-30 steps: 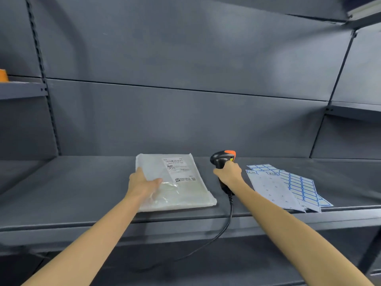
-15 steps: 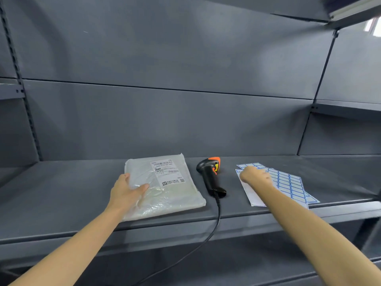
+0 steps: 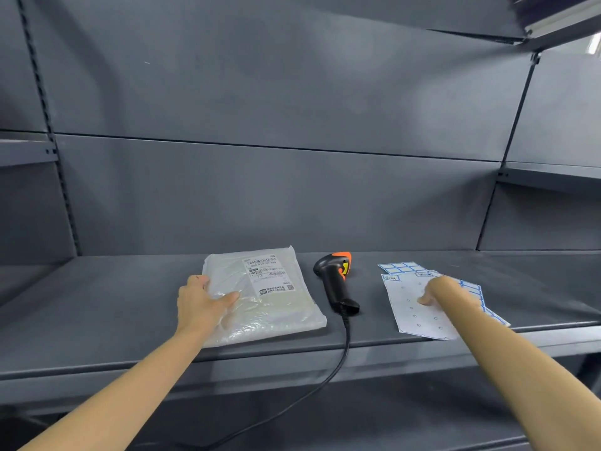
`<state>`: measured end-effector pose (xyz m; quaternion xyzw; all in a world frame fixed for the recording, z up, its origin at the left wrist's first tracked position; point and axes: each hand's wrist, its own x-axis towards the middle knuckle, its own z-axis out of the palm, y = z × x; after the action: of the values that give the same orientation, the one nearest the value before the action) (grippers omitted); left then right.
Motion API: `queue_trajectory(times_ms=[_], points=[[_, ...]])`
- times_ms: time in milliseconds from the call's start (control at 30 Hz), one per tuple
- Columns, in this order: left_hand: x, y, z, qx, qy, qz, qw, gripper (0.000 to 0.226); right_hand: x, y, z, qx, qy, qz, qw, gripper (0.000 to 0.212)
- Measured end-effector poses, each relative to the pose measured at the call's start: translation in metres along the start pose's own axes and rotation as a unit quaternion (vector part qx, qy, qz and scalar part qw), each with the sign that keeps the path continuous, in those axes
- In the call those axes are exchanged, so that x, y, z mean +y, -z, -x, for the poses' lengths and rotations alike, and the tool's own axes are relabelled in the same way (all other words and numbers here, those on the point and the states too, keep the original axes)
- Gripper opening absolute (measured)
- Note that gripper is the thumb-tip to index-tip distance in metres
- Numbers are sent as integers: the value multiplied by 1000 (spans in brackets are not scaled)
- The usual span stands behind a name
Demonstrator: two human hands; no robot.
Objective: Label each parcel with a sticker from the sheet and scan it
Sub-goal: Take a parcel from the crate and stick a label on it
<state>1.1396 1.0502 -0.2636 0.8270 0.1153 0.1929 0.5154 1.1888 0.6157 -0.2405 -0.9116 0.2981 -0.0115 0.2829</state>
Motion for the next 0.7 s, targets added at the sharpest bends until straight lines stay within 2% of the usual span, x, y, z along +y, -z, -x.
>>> queue_trajectory(times_ms=[67, 100, 133, 200, 267, 333, 400, 467, 567, 633, 700], points=[[4, -1, 3, 28, -5, 25, 999, 65, -4, 7, 19, 40, -46, -7, 998, 36], [7, -1, 5, 49, -10, 48, 998, 62, -12, 10, 30, 73, -39, -20, 996, 30], [10, -1, 8, 69, -20, 76, 994, 58, -19, 12, 40, 90, -14, -63, 994, 21], [20, -2, 14, 95, -50, 144, 984, 53, -37, 13, 66, 134, 92, -164, 973, 10], [34, -3, 22, 91, -75, 205, 972, 52, -50, 10, 105, 154, 180, -256, 937, 15], [49, -3, 29, 50, -67, 274, 958, 56, -65, 6, 145, 147, 251, -340, 894, 18], [63, -1, 33, -37, -19, 346, 937, 78, -80, 4, 183, 113, 321, -389, 856, 20], [73, 3, 36, -153, 34, 420, 894, 94, -89, -2, 211, 46, 373, -430, 821, 24], [78, 12, 42, -319, 38, 459, 828, 73, -97, -22, 236, -94, 372, -492, 782, 26], [77, 16, 45, -330, 42, 480, 812, 47, -99, -44, 243, -134, 340, -473, 802, 25], [71, 20, 45, -296, 50, 475, 827, 26, -100, -67, 243, -148, 302, -436, 835, 26]])
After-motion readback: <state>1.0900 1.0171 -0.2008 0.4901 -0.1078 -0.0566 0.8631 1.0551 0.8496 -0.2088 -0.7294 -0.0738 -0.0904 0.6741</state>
